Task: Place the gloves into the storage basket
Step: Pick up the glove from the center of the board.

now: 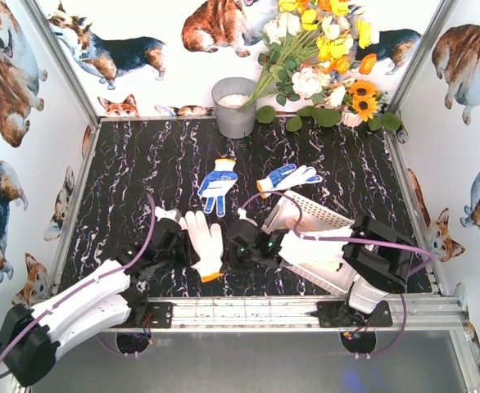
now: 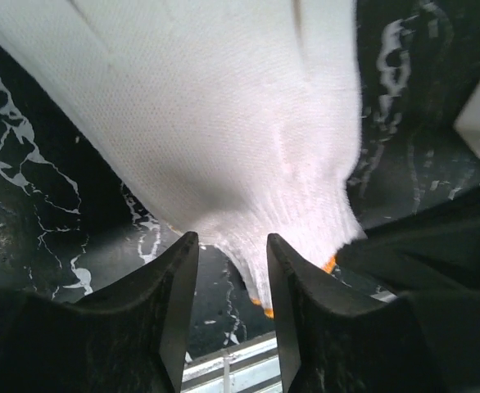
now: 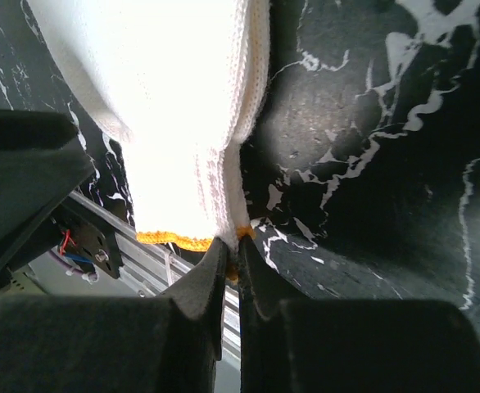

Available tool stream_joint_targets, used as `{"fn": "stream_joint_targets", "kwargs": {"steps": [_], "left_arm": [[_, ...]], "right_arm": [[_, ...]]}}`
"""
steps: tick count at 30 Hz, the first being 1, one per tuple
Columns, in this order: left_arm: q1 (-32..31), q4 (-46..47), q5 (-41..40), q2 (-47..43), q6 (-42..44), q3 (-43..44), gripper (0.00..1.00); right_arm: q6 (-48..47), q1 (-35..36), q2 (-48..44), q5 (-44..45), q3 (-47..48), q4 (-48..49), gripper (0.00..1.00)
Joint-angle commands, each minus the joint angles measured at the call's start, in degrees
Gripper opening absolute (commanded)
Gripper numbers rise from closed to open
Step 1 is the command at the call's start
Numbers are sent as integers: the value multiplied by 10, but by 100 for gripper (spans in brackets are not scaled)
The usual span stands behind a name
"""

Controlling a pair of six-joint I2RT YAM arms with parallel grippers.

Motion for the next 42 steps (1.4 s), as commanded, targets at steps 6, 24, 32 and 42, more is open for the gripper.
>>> {"fn": "stream_joint_targets", "kwargs": {"steps": [6, 24, 32, 42], "left_arm": [[-100, -71, -121, -65, 75, 111, 35], [-325, 46, -232, 31, 206, 125, 67], [-380, 65, -304, 104, 238, 134, 69], [-418, 54, -354, 149, 224, 135, 60]], "right_arm": [[-42, -48, -49, -93, 49, -62, 0], [-70, -116, -70, -200, 73, -89, 0], [-58, -122, -58, -231, 71, -56, 0], [-48, -130, -57, -247, 71, -45, 0]]}}
